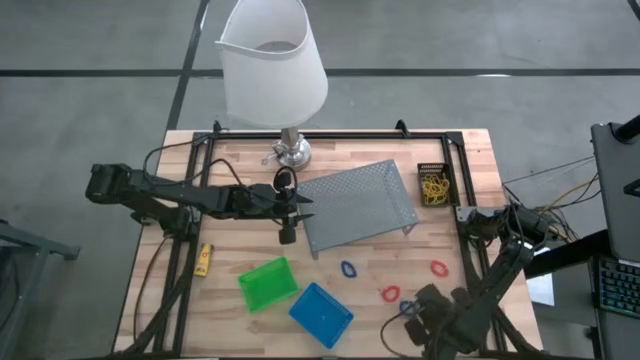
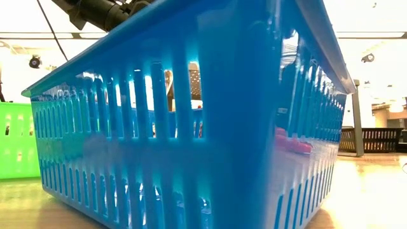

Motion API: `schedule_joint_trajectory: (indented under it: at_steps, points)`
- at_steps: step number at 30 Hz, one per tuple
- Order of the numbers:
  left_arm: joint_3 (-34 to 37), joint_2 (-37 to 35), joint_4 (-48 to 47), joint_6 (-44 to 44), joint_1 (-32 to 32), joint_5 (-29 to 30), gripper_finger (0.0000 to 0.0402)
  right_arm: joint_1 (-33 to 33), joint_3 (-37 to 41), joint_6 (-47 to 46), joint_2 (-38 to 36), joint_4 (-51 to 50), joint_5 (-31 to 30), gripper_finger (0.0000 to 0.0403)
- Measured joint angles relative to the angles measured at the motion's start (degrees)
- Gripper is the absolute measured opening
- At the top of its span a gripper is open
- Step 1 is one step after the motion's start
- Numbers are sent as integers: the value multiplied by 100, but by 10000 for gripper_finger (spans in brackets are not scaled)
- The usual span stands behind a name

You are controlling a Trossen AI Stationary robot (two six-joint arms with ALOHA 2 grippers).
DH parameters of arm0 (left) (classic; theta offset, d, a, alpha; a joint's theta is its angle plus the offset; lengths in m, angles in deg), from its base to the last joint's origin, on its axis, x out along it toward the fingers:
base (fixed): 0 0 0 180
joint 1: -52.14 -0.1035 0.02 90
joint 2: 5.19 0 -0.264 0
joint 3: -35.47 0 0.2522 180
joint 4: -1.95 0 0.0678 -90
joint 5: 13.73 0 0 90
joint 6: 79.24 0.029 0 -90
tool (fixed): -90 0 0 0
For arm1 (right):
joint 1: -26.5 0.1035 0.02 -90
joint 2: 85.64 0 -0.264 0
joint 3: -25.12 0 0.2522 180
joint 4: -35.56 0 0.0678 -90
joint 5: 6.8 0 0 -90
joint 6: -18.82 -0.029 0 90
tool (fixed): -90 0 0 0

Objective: Pick & Place Office Desk Supplies
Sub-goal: Put the crayon box into the blue basket

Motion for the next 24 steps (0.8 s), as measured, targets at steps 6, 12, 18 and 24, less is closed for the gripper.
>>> schedule_joint_trajectory:
  at_steps: [6,12,18,24]
  points:
    - [0,0,-1,1,0,0,174,115,-2,-1653,0,-226,631,81]
    - [0,0,0,0,-1,-1,174,372,-66,-2566,0,-214,-49,102]
    - [0,0,-2,2,-1,-1,174,442,-35,-2915,0,-183,68,141]
    - [0,0,0,2,1,-1,174,440,-20,-2902,0,-274,289,171]
